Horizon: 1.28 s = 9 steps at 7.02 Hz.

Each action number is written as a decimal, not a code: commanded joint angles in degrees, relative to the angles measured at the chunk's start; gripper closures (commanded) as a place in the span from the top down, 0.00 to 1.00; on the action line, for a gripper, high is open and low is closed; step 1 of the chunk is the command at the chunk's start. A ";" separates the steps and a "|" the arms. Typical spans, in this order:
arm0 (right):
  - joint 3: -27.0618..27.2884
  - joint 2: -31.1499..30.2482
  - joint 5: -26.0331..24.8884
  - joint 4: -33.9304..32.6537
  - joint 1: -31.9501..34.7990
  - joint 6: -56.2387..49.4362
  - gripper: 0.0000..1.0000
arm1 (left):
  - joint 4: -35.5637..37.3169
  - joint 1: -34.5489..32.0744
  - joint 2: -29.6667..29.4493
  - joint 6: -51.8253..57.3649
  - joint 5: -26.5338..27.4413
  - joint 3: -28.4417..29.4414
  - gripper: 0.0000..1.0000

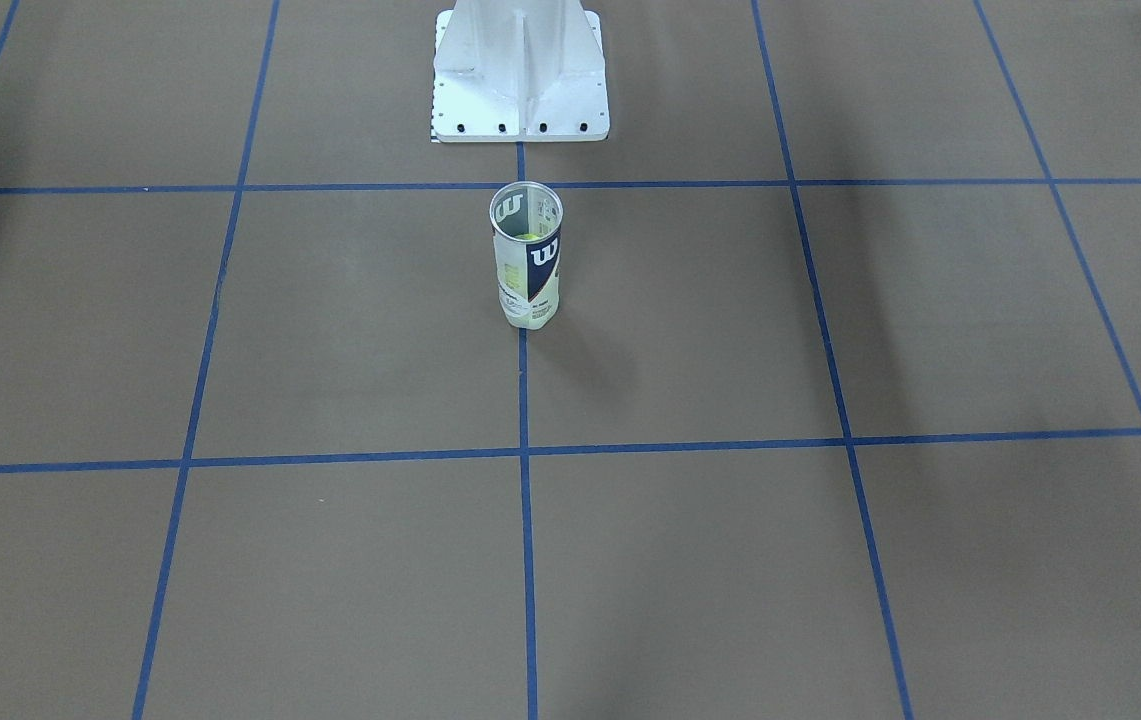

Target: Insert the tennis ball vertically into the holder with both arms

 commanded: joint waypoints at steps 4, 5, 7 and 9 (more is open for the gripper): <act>0.42 -0.74 2.88 -1.91 -7.29 -0.56 1.00 | -0.04 5.37 0.38 -0.11 -5.09 -1.09 0.99; 0.59 -2.23 1.40 -1.91 -7.30 -0.65 1.00 | -0.21 5.28 0.30 -0.19 -5.09 -1.00 0.99; 2.17 -2.94 1.30 -1.56 -7.30 -0.57 1.00 | -0.57 5.37 0.30 -0.19 -4.91 1.54 0.99; 3.49 -3.21 1.47 -2.26 -7.12 -0.57 1.00 | -1.26 5.37 0.21 -0.11 -4.82 1.29 0.99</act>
